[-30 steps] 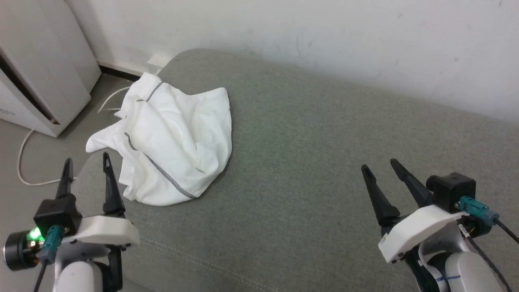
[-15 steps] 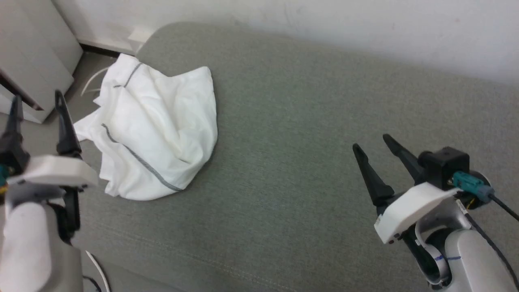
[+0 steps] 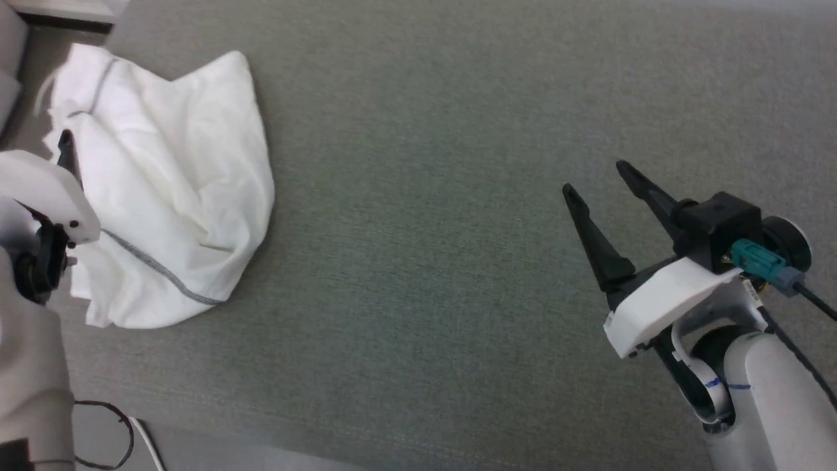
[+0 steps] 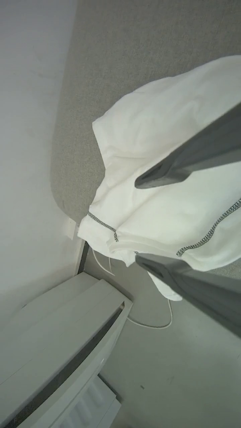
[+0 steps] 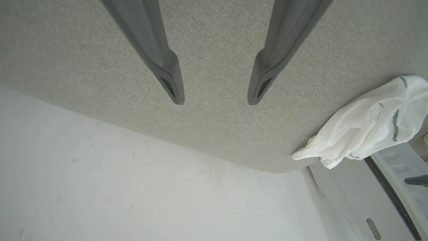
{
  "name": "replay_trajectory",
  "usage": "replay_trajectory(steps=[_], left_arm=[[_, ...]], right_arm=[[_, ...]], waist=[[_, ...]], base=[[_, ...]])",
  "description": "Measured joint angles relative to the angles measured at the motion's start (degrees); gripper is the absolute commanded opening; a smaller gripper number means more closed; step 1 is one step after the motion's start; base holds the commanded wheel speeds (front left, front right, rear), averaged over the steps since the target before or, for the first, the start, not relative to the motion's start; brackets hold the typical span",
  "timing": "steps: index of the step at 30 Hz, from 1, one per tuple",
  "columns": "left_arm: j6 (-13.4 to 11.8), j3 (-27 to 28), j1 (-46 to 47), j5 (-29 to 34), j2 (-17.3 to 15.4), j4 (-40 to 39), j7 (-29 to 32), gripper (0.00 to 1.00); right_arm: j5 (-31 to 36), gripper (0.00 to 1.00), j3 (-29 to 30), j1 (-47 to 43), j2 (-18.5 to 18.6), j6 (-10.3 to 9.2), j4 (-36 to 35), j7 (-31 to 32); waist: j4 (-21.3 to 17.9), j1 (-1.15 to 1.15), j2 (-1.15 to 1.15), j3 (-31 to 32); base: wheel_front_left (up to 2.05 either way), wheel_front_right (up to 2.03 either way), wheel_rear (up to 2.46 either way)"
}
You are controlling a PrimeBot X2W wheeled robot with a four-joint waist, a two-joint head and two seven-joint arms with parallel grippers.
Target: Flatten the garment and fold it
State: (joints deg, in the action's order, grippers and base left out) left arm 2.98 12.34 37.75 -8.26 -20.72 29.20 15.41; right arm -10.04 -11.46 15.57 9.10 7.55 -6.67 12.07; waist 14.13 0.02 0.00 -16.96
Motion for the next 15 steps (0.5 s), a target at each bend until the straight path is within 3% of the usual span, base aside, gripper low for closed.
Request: replay_trajectory(steps=[11, 15], left_arm=[[-0.1, 3.2, 6.4, -5.3, -3.3, 15.1, 15.8, 1.00], [-1.2, 4.1, 8.6, -6.0, -5.1, 18.5, 20.3, 1.00]], right_arm=[[0.6, 1.00, -2.6, 4.2, 1.1, 0.00, -1.3, 0.5], [0.8, 1.00, -3.4, 5.5, 1.5, 0.00, -1.8, 0.5]], waist=[[-4.9, -0.01, 0.00, -8.0], [-6.4, -0.02, 0.00, -10.6]], base=[[0.00, 0.00, 0.00], [0.00, 0.00, 0.00]])
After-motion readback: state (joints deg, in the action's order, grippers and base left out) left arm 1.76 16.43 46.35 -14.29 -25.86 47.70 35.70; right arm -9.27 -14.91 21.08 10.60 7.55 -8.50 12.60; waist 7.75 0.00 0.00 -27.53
